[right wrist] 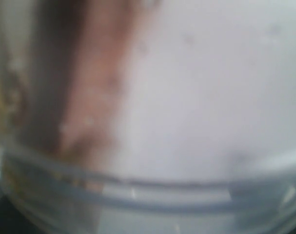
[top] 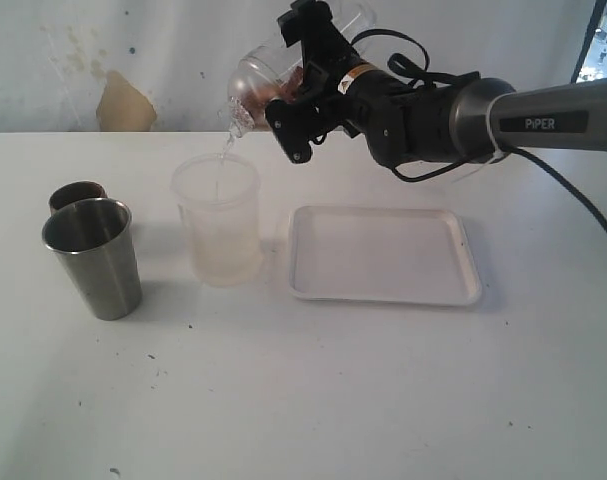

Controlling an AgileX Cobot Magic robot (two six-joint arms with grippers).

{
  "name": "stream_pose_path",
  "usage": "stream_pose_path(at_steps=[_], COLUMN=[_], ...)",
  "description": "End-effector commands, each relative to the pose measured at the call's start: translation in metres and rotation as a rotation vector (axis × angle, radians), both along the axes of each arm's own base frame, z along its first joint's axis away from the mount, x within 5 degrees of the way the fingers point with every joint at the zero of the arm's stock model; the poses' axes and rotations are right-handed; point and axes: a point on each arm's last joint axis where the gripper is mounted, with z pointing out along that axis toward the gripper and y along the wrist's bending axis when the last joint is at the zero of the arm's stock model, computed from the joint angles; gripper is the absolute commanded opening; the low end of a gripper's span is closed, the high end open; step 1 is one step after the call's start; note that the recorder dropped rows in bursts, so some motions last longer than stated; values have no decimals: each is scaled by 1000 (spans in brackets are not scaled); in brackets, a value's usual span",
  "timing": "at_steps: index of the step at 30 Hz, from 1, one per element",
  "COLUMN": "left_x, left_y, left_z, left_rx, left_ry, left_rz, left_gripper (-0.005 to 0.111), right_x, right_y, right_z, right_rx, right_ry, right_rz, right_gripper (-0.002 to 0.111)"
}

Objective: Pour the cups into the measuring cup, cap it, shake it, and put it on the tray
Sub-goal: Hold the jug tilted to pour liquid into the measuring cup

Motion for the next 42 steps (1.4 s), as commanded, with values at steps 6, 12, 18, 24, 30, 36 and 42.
stream_pose_path(at_steps=[6,12,18,24,30,36,42], left_x=[0,0,0,0,0,0,0], left_y=[0,0,0,0,0,0,0], left_z=[0,0,0,0,0,0,0], left_rx=[-10,-10,-10,-10,-10,-10,-10], left_ry=[-9,-9,-9,-9,-9,-9,-9], left_rz=[-3,-3,-3,-3,-3,-3,-3], left_gripper=[0,0,0,0,0,0,0], right_x=[-2,-2,-2,-2,-2,-2,-2], right_y=[0,0,0,0,0,0,0], right_z=[22,22,22,22,22,22,22], right_rx=[8,8,-2,-2,-7,-9,-9], right_ry=[-104,-104,-107,-107,-109,-109,-109], right_rz=[-6,-6,-6,-6,-6,-6,-6], right_gripper=[0,0,0,0,0,0,0])
